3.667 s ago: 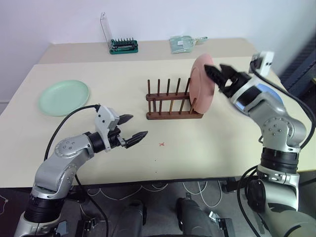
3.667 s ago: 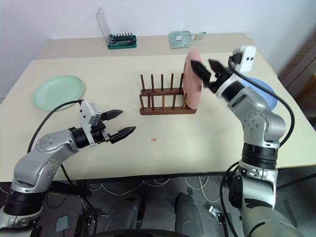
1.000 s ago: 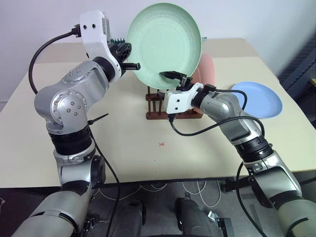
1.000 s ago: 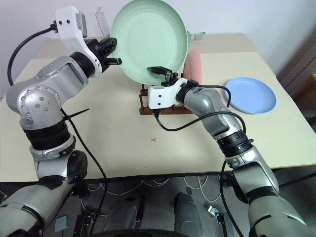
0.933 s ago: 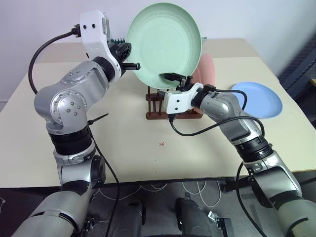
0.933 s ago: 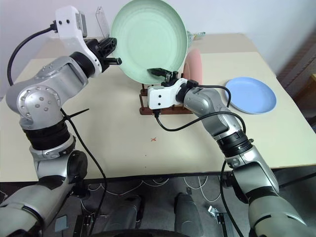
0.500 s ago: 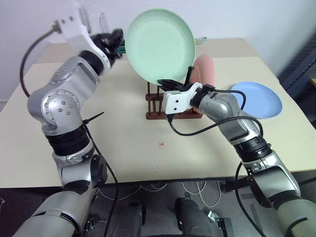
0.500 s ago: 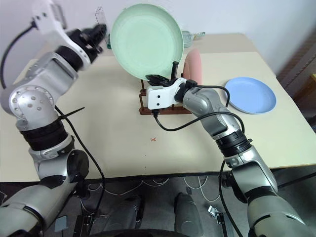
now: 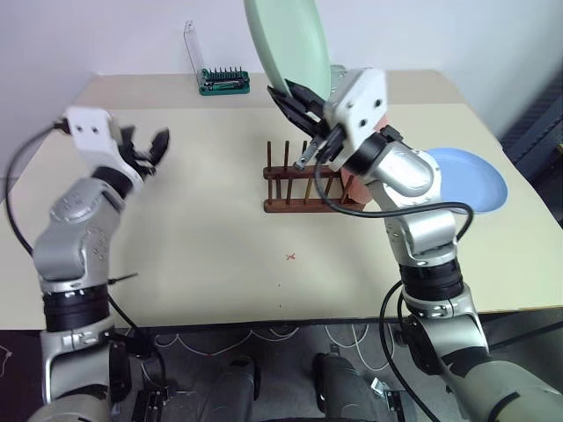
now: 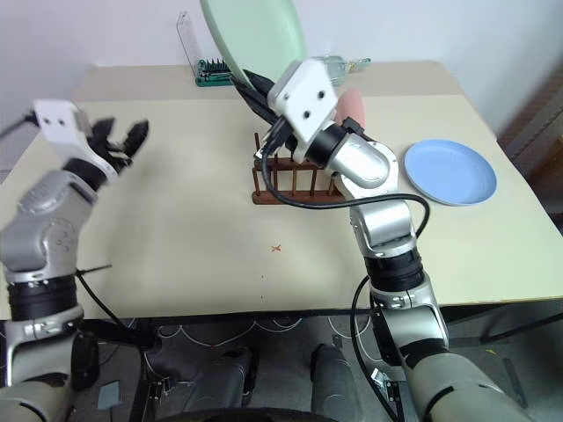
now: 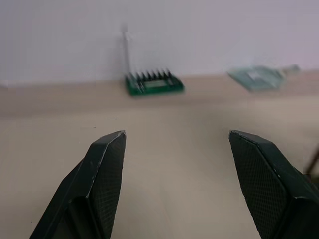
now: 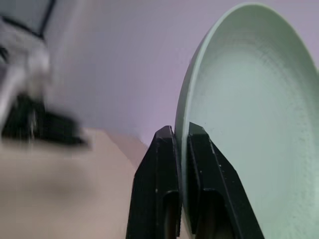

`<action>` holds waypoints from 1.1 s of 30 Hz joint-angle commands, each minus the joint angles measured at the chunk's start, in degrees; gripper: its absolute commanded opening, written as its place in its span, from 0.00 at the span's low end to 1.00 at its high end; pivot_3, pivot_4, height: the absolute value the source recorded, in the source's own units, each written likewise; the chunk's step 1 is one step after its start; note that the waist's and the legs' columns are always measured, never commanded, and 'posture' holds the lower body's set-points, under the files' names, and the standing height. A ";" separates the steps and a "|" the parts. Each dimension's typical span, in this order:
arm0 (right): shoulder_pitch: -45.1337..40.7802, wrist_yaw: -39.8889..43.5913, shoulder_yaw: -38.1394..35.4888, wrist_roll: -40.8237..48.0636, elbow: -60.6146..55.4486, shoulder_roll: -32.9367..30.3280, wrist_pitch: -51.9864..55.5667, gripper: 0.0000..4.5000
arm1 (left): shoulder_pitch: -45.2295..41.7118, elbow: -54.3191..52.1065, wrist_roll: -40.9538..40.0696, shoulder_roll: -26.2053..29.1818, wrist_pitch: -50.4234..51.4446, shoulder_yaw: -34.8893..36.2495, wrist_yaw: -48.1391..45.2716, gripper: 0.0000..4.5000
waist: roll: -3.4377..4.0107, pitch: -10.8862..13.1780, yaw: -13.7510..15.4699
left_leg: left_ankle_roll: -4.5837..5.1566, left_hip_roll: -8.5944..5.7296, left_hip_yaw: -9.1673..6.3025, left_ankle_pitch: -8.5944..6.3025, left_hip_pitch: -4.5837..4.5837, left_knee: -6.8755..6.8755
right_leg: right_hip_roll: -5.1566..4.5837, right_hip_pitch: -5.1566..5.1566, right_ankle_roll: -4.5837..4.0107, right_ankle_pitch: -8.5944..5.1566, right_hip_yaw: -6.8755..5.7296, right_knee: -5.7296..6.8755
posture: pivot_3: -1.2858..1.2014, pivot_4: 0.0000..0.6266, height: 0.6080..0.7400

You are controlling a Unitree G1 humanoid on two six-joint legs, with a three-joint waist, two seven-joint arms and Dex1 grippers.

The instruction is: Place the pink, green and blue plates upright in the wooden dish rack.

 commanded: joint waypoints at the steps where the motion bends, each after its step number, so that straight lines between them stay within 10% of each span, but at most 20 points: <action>1: 2.84 -3.63 -5.01 11.49 -7.69 2.45 11.22 0.00 | 4.67 -7.05 -0.77 0.81 -4.51 -2.64 -6.32 0.74 | 0.01 0.00 -0.15 | 0.00 0.01 0.00 0.00 0.01 -0.01 | 0.00 0.00 0.00 0.00 0.00 0.01 | 0.52 0.24 1.00; 12: 6.30 -16.69 -17.59 34.93 -8.64 6.16 32.27 0.00 | 17.96 -17.64 -4.66 5.33 -2.49 -14.09 -23.98 0.74 | 0.43 -0.09 -0.44 | 0.00 0.17 0.25 0.02 0.16 -0.34 | 0.08 -0.16 -0.20 0.08 0.03 0.04 | 0.52 0.24 1.00; 33: -0.79 -22.51 -21.03 43.40 5.71 3.66 38.24 0.07 | 18.15 -20.05 -4.20 4.18 -2.61 -18.28 -25.74 0.75 | 0.44 -0.08 -0.49 | 0.02 0.17 0.26 0.02 0.15 -0.36 | 0.09 -0.16 -0.19 0.09 0.02 0.02 | 0.52 0.24 1.00</action>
